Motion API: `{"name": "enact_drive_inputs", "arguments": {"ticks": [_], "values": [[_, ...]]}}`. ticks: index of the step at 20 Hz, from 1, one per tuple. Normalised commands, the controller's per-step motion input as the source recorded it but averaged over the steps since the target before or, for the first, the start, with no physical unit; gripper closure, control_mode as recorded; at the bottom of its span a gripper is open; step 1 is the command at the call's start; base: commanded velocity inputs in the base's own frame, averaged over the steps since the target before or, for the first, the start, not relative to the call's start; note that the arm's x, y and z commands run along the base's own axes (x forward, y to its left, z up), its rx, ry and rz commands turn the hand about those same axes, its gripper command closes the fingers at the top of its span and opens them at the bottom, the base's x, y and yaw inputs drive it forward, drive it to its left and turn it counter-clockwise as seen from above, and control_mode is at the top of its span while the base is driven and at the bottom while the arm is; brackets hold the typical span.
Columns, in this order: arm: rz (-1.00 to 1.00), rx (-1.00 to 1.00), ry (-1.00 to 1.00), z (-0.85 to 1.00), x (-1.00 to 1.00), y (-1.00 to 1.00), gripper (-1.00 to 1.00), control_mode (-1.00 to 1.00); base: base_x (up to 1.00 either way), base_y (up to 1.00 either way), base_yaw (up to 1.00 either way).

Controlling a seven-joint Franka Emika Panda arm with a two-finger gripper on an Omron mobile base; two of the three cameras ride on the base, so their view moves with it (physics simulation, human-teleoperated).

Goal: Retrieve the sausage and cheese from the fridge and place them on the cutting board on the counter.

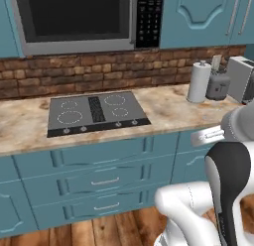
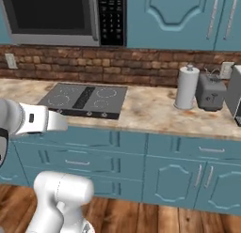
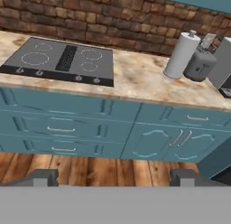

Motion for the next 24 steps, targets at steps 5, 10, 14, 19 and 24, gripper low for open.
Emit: {"name": "enact_drive_inputs", "arguments": {"ticks": [5, 10, 14, 19, 24], "values": [[0.0, 0.0, 0.0, 0.0, 0.0, 0.0, -1.0, 1.0, -0.05, -1.0, 0.0], [0.0, 0.0, 0.0, 0.0, 0.0, 0.0, -1.0, 1.0, -0.55, -1.0, 0.0], [0.0, 0.0, 0.0, 0.0, 0.0, 0.0, -1.0, 1.0, -0.49, -1.0, 0.04], [0.0, 0.0, 0.0, 0.0, 0.0, 0.0, -1.0, 1.0, -0.43, -1.0, 0.03], [0.0, 0.0, 0.0, 0.0, 0.0, 0.0, -1.0, 1.0, -0.02, -1.0, 0.02]]}}
